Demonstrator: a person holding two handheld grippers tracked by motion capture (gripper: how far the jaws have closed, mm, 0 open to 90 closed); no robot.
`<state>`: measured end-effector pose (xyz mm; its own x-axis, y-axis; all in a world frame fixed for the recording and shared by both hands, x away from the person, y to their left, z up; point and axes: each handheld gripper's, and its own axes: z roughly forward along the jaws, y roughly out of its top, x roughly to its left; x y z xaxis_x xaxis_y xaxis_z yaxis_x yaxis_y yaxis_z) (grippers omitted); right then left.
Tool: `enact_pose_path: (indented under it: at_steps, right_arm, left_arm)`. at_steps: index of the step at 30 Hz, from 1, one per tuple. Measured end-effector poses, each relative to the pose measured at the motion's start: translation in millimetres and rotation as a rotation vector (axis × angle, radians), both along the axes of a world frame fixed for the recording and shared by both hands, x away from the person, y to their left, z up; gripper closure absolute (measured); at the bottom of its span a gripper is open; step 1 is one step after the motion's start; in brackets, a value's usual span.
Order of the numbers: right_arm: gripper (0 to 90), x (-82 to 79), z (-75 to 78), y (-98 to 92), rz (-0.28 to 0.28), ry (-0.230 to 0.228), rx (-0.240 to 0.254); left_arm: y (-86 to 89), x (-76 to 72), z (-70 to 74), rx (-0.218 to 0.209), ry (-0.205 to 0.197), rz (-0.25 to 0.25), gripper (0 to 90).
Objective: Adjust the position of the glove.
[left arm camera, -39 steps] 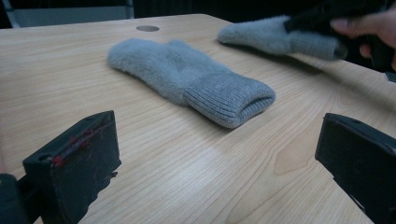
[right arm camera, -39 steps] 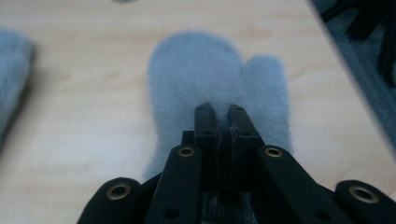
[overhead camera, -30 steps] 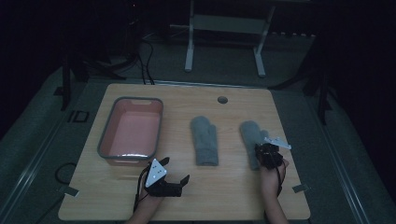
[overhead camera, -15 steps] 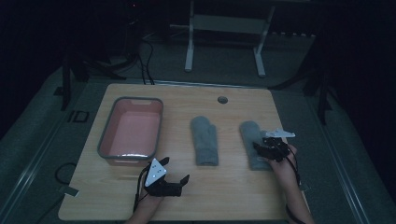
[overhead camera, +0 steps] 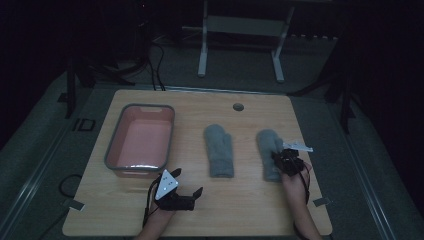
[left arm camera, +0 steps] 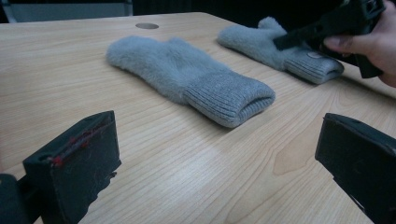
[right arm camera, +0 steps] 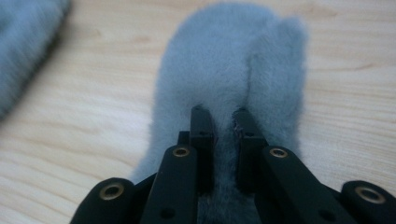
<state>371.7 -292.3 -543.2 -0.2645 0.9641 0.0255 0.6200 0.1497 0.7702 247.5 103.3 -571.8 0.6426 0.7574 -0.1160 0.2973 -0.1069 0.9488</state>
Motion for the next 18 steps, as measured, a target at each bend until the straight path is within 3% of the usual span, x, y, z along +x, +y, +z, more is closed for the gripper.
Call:
enact_pose_path:
  at_steps: [4, 11, 14, 18]
  right_arm:
    - [82.0, -5.4, 22.0, 15.3, -0.044, -0.041, 0.041]
    - [82.0, -8.2, 64.9, 56.8, -0.016, -0.096, 0.071]
    - [82.0, -6.7, 74.8, 76.6, -0.002, -0.105, 0.089]
    - [82.0, -5.3, 77.0, 107.2, 0.039, -0.104, 0.098]
  left_arm:
    - [-0.2, -0.1, 0.0, 0.001, -0.001, -0.001, 0.2]
    - [-0.6, -0.4, 0.1, 0.004, -0.004, 0.000, 0.2]
    - [-0.5, -0.3, 0.0, 0.003, -0.003, 0.000, 0.2]
    - [0.0, -0.2, 0.0, -0.001, -0.002, -0.001, 0.2]
